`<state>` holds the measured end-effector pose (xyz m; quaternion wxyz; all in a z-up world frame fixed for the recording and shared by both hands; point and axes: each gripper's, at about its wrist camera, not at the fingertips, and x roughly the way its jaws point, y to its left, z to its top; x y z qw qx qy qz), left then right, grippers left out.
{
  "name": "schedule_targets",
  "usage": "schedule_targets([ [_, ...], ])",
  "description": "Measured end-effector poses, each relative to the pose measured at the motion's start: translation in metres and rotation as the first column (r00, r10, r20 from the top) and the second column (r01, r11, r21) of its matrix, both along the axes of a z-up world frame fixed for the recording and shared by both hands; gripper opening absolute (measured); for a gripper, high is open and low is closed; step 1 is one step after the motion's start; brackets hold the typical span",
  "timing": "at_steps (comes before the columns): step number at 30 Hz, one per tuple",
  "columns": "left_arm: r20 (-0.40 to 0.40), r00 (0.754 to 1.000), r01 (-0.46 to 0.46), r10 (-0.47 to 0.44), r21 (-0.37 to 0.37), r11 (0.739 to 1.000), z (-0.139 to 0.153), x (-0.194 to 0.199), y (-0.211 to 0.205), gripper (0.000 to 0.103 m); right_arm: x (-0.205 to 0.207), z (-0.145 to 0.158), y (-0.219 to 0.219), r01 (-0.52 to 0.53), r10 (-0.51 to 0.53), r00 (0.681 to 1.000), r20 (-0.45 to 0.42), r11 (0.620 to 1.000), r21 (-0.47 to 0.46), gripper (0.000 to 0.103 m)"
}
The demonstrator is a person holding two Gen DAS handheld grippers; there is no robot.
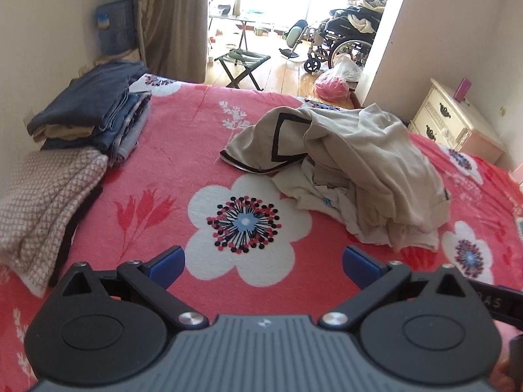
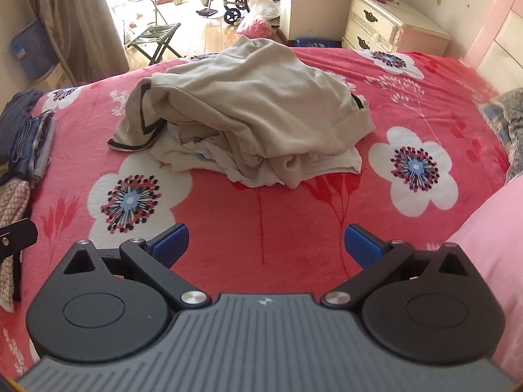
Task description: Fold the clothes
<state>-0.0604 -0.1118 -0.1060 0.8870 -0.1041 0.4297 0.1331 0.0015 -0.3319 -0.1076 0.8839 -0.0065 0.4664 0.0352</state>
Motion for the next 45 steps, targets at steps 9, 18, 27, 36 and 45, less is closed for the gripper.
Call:
schedule_targets([
  [9, 0.024, 0.999, 0.031, -0.032, 0.04, 0.999, -0.028, -0.004, -0.003, 0.103, -0.02, -0.043, 0.005, 0.026, -0.026, 1.0, 0.01, 1.0, -0.007, 0.102],
  [18, 0.02, 0.999, 0.049, -0.051, 0.069, 0.996, -0.03, 0.005, 0.01, 0.103, -0.019, -0.047, 0.026, 0.01, -0.01, 1.0, -0.009, 1.0, -0.029, 0.102],
  [27, 0.02, 0.999, 0.046, -0.047, 0.07, 0.996, -0.043, 0.027, 0.022, 0.103, 0.0, -0.058, 0.04, -0.01, 0.01, 1.0, -0.012, 0.999, -0.05, 0.102],
  [36, 0.026, 0.996, 0.08, -0.083, 0.083, 0.993, -0.059, 0.056, 0.018, 0.103, 0.022, -0.07, 0.045, -0.024, 0.025, 1.0, 0.015, 0.998, -0.054, 0.102],
  [45, 0.05, 0.991, 0.119, -0.125, 0.115, 0.986, -0.076, 0.095, 0.026, 0.1, 0.068, -0.077, 0.058, -0.194, 0.214, 0.947, 0.24, 0.975, -0.108, 0.102],
])
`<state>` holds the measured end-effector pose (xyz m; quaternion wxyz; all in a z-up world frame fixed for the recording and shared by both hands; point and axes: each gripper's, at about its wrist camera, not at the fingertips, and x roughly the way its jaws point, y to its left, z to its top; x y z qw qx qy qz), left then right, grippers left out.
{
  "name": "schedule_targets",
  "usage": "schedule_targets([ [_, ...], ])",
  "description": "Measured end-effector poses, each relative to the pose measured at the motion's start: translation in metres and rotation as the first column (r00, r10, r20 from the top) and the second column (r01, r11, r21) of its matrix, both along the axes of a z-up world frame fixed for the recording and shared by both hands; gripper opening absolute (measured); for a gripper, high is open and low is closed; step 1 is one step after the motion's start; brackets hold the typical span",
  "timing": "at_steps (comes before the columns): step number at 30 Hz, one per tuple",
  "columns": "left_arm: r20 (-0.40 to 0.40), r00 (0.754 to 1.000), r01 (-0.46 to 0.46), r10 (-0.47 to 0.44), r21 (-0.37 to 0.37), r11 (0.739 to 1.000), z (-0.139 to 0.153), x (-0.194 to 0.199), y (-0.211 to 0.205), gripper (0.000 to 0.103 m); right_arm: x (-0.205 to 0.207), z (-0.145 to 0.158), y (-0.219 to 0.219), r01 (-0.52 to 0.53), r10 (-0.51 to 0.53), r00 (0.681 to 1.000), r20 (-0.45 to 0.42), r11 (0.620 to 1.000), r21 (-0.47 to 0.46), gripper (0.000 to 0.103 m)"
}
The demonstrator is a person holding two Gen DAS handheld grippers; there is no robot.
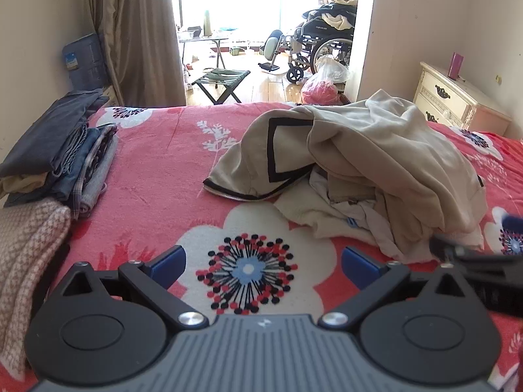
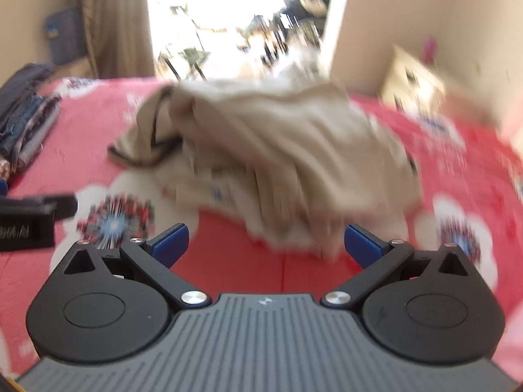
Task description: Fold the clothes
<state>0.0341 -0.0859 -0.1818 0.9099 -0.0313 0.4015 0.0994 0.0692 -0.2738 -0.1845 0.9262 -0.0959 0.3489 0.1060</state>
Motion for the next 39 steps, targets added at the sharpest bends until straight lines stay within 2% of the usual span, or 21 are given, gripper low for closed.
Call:
schedule_targets([
  [4, 0.0, 0.999, 0.039, -0.039, 0.023, 0.999, -0.006, 0.012, 0.012, 0.095, 0.047, -0.004, 0.026, -0.11, 0.117, 0.984, 0.136, 0.992, -0.059, 0.1],
  [6, 0.001, 0.998, 0.059, -0.059, 0.038, 0.998, -0.008, 0.016, 0.019, 0.091, 0.071, -0.009, 0.045, -0.165, 0.183, 0.968, 0.17, 0.98, -0.113, 0.099],
  [9, -0.007, 0.997, 0.078, -0.078, 0.062, 0.995, -0.009, 0.018, 0.031, 0.084, 0.105, -0.032, 0.077, -0.216, 0.255, 0.956, 0.144, 0.946, -0.24, 0.09],
  [10, -0.007, 0.996, 0.085, -0.085, 0.072, 0.994, -0.009, 0.017, 0.034, 0.082, 0.116, -0.04, 0.086, -0.226, 0.269, 0.956, 0.121, 0.932, -0.284, 0.077],
  [11, -0.007, 0.996, 0.092, -0.092, 0.082, 0.992, -0.008, 0.017, 0.037, 0.08, 0.124, -0.048, 0.091, -0.217, 0.263, 0.96, 0.101, 0.92, -0.327, 0.058],
  [13, -0.006, 0.994, 0.106, -0.106, 0.102, 0.989, -0.007, 0.016, 0.042, 0.08, 0.127, -0.048, 0.09, -0.183, 0.234, 0.966, 0.111, 0.918, -0.352, 0.041],
  [14, -0.004, 0.993, 0.114, -0.114, 0.113, 0.987, -0.006, 0.016, 0.045, 0.08, 0.129, -0.047, 0.09, -0.166, 0.221, 0.968, 0.116, 0.917, -0.363, 0.028],
  [16, 0.011, 0.989, 0.141, -0.144, 0.134, 0.981, -0.006, 0.018, 0.045, 0.08, 0.12, -0.029, 0.083, -0.153, 0.209, 0.967, 0.146, 0.935, -0.32, 0.013],
  [21, 0.09, 0.962, 0.237, -0.258, 0.191, 0.952, -0.006, 0.028, 0.028, 0.08, 0.09, 0.023, 0.058, -0.086, 0.182, 0.927, 0.327, 0.954, -0.287, 0.006],
  [24, 0.152, 0.933, 0.286, -0.326, 0.236, 0.929, -0.005, 0.03, 0.01, 0.081, 0.074, 0.049, 0.03, -0.092, 0.156, 0.909, 0.386, 0.979, -0.18, 0.006],
  [28, 0.244, 0.873, 0.344, -0.423, 0.308, 0.887, -0.003, 0.028, -0.021, 0.087, 0.034, 0.074, 0.006, -0.153, 0.18, 0.862, 0.475, 0.984, -0.095, 0.005],
  [32, 0.281, 0.814, 0.411, -0.508, 0.339, 0.846, -0.001, 0.021, -0.056, 0.09, -0.012, 0.092, -0.008, -0.217, 0.194, 0.828, 0.525, 0.976, -0.019, 0.005],
  [34, 0.3, 0.799, 0.422, -0.521, 0.336, 0.842, -0.005, 0.011, -0.069, 0.076, -0.037, 0.098, -0.013, -0.252, 0.204, 0.816, 0.541, 0.968, 0.015, 0.005],
  [36, 0.316, 0.805, 0.411, -0.502, 0.313, 0.856, -0.006, -0.001, -0.073, 0.043, -0.06, 0.104, -0.019, -0.277, 0.206, 0.805, 0.556, 0.96, 0.045, 0.005],
  [39, 0.362, 0.811, 0.407, -0.459, 0.214, 0.888, 0.004, -0.027, -0.065, 0.02, -0.094, 0.111, -0.031, -0.301, 0.202, 0.789, 0.58, 0.95, 0.079, 0.005],
])
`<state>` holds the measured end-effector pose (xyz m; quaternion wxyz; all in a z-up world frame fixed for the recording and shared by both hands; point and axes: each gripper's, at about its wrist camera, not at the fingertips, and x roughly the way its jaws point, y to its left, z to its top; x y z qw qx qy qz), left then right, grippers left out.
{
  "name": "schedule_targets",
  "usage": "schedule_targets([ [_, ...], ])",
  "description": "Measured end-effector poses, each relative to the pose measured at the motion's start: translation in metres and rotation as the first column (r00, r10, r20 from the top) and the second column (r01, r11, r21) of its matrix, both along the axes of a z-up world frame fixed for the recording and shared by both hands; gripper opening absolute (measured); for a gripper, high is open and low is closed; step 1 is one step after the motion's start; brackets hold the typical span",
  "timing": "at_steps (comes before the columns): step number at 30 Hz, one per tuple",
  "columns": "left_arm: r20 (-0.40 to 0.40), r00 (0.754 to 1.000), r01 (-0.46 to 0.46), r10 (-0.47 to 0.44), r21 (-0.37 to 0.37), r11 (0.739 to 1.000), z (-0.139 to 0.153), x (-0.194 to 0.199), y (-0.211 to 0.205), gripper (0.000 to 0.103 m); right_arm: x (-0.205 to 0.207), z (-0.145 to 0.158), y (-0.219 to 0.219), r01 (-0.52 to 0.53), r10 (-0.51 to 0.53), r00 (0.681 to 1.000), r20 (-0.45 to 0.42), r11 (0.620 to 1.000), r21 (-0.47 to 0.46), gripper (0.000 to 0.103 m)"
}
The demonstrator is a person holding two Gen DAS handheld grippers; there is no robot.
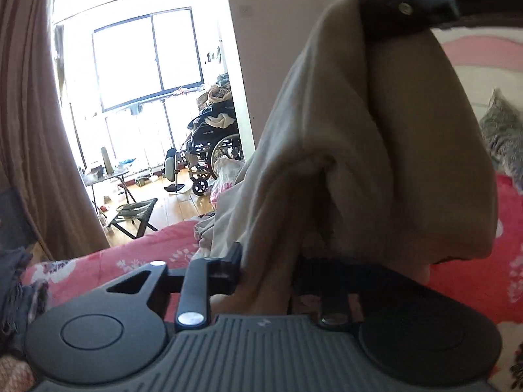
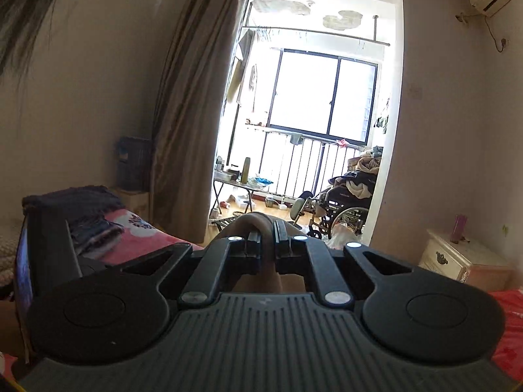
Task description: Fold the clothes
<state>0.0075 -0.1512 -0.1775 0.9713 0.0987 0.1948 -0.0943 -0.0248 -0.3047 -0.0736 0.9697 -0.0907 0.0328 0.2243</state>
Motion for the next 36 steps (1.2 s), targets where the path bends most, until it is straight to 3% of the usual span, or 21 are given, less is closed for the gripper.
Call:
schedule_targets([
  [6, 0.107, 0.993, -0.035, 0.042, -0.068, 0.997, 0.052, -0.071, 0.019, 0.015, -0.065, 0.031, -0.013, -0.05, 0.048, 0.993, 0.11, 0.999, 0.016, 0.005],
  [14, 0.291, 0.955, -0.031, 0.061, -0.107, 0.994, 0.183, -0.173, 0.043, 0.014, -0.137, 0.122, -0.024, -0.129, 0.099, 0.976, 0.195, 0.981, 0.143, 0.006],
  [20, 0.359, 0.933, 0.025, 0.011, -0.095, 0.995, 0.273, -0.246, 0.046, 0.014, -0.185, 0.186, -0.032, -0.236, 0.172, 0.953, 0.251, 0.938, 0.254, 0.006],
  [24, 0.391, 0.92, 0.054, -0.013, -0.094, 0.994, 0.319, -0.282, 0.049, 0.014, -0.204, 0.217, -0.045, -0.313, 0.243, 0.941, 0.233, 0.888, 0.338, 0.006],
  [28, 0.382, 0.924, 0.084, -0.036, -0.108, 0.991, 0.333, -0.296, 0.058, 0.015, -0.209, 0.224, -0.055, -0.351, 0.294, 0.935, 0.196, 0.843, 0.409, 0.006],
  [30, 0.344, 0.938, 0.082, -0.037, -0.118, 0.99, 0.32, -0.286, 0.07, 0.015, -0.201, 0.214, -0.057, -0.344, 0.308, 0.939, 0.152, 0.832, 0.434, 0.006],
  [34, 0.198, 0.98, 0.042, -0.021, -0.104, 0.994, 0.258, -0.247, 0.091, 0.017, -0.163, 0.173, -0.047, -0.279, 0.319, 0.948, -0.014, 0.851, 0.445, 0.006],
  [36, 0.096, 0.995, 0.024, -0.016, -0.078, 0.997, 0.219, -0.215, 0.091, 0.027, -0.138, 0.147, -0.038, -0.231, 0.303, 0.946, -0.111, 0.875, 0.425, 0.006],
])
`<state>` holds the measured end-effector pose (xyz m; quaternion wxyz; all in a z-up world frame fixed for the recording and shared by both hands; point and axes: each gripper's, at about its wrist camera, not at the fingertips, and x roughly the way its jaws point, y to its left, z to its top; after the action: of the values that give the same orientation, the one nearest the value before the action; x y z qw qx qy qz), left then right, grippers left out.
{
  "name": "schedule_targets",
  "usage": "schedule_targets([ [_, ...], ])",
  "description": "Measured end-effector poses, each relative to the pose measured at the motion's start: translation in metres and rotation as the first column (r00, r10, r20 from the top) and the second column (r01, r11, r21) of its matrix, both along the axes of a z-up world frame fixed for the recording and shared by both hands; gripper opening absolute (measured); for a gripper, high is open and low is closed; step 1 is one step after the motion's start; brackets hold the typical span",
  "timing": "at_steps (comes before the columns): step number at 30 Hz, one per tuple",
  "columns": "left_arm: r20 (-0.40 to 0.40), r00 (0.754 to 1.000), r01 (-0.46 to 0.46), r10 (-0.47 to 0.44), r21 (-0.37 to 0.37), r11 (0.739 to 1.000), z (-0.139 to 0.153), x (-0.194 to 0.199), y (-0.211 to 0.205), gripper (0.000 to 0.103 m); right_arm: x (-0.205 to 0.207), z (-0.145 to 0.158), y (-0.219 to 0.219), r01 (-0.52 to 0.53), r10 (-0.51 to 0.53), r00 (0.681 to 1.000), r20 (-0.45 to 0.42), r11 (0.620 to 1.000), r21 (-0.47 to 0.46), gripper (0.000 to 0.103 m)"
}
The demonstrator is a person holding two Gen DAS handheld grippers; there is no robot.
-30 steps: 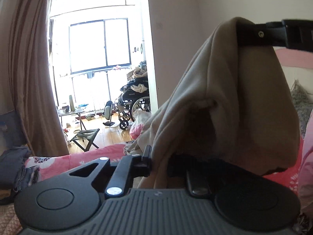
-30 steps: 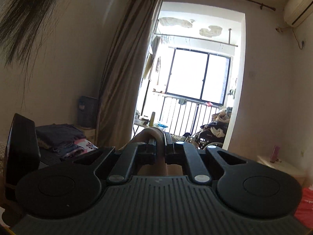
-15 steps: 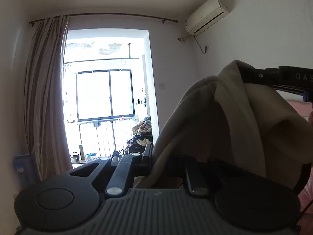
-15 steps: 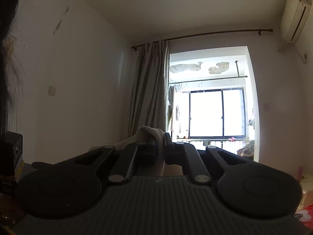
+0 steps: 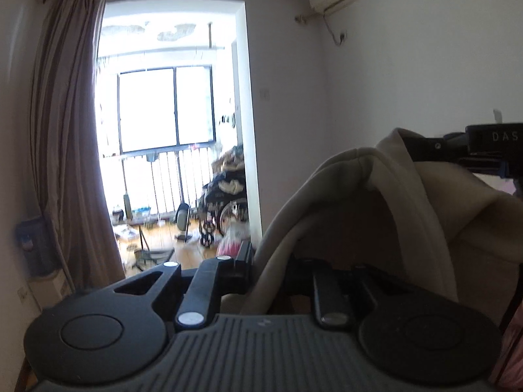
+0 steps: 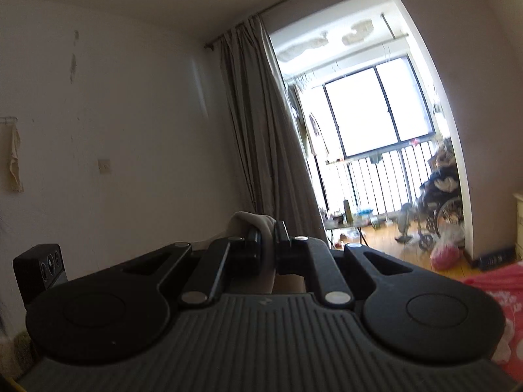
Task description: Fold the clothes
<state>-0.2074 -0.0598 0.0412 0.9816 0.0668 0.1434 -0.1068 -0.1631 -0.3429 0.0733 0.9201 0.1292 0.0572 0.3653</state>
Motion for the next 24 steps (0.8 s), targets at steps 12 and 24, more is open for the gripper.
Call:
schedule_targets([
  [12, -0.477, 0.876, -0.055, 0.069, 0.043, 0.998, -0.209, 0.051, 0.045, 0.062, 0.165, -0.256, 0.094, 0.021, -0.249, 0.833, -0.495, 0.907, -0.421, 0.024],
  [24, -0.691, 0.721, 0.051, 0.058, 0.137, 0.989, -0.323, 0.004, -0.038, 0.027, 0.005, -0.289, 0.022, 0.078, -0.235, 0.744, -0.625, 0.96, -0.269, 0.054],
])
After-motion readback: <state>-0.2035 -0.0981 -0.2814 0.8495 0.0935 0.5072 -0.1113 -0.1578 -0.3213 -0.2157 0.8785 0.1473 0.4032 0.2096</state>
